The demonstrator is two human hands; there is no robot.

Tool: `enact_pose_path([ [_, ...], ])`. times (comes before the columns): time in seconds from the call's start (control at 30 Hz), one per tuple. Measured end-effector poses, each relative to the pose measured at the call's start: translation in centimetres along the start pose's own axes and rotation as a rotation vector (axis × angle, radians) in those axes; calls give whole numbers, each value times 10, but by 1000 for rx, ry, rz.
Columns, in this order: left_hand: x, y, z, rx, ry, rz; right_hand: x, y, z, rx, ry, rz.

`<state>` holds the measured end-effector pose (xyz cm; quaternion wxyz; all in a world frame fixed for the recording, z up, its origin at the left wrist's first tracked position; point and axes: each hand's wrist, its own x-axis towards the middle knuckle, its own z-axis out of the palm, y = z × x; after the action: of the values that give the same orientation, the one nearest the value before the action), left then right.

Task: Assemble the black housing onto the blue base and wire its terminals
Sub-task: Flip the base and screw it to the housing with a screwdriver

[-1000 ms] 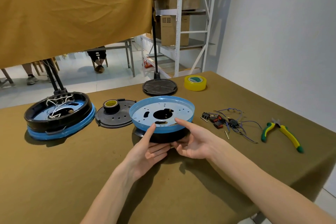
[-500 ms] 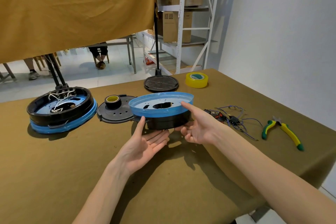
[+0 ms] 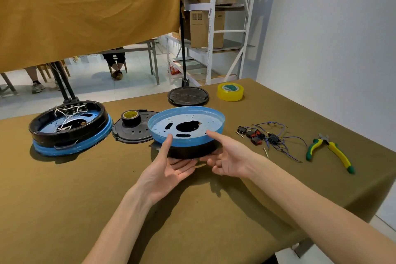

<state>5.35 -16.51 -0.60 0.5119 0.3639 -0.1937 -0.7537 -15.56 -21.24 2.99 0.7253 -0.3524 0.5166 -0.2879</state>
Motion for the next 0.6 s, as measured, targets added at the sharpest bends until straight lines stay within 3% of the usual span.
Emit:
enact_pose_path([
  [0.17,4,-2,14,143,202,62,-1,11,1,-117,-27,28],
  [0.27,7,0,16,168,284,98,-9,8,-9,-434,4,-52],
  [0.33,5,5,15,158,290,91,-12,4,-24,-622,137,-252],
  [0.43,2,15,12,139,265,24,-10,-4,-57,-879,508,-513],
  [0.5,1,21,13,193,258,-12,-4,-6,-79,-1086,689,-493],
  [0.6,7,23,12,254,328,18,8,-1,-102,-1237,734,-410],
])
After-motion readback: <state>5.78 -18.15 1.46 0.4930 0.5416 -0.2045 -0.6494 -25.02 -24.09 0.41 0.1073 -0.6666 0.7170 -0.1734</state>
